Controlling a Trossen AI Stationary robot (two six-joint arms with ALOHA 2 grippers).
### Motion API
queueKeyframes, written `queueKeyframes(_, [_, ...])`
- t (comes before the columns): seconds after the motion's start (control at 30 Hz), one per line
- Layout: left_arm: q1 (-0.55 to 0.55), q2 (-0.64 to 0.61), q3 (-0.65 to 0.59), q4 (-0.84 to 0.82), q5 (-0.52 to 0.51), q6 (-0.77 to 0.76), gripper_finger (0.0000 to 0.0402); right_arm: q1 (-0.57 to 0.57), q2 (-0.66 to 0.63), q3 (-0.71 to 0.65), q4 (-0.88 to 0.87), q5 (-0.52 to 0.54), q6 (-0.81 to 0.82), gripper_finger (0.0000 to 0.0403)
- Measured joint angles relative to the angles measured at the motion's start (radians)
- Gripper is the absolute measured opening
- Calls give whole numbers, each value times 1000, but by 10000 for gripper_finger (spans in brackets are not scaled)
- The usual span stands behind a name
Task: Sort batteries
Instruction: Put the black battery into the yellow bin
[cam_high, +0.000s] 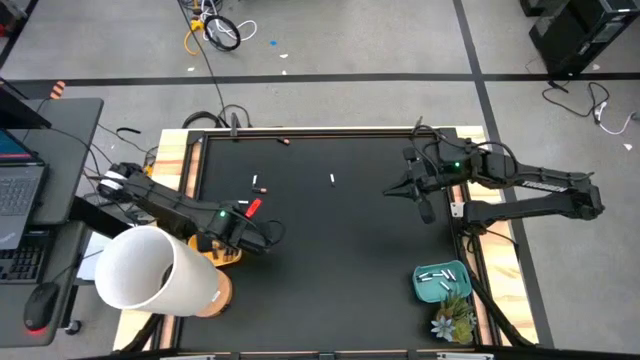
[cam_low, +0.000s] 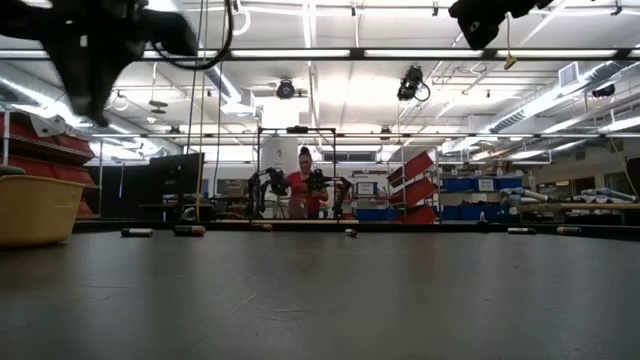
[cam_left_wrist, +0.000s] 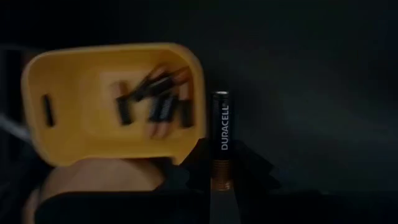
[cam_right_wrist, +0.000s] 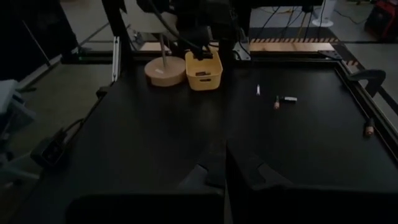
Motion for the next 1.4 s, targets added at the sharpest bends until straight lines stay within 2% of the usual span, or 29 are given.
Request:
queueKeyframes(0.2, [0, -40, -99, 3, 103, -9, 49, 0, 29, 0, 45, 0, 9, 1])
queueKeyframes(0.4, [0, -45, -167, 21, 131, 13, 49, 0, 40, 0, 66, 0, 9, 1])
queueKeyframes(0.73, [2, -44, -325, 272, 126, 12, 49, -1, 46, 0, 105, 0, 21, 0])
queueKeyframes(0.93, [2, -44, -406, 361, 154, 5, 86, -1, 46, 0, 107, 0, 23, 0])
queueKeyframes(1.3, [2, -44, -392, 354, 161, 25, 138, -15, 55, 0, 136, 0, 32, 1])
queueKeyframes(1.4, [2, -44, -332, 281, 95, 40, 145, -32, 65, 0, 148, 0, 32, 0])
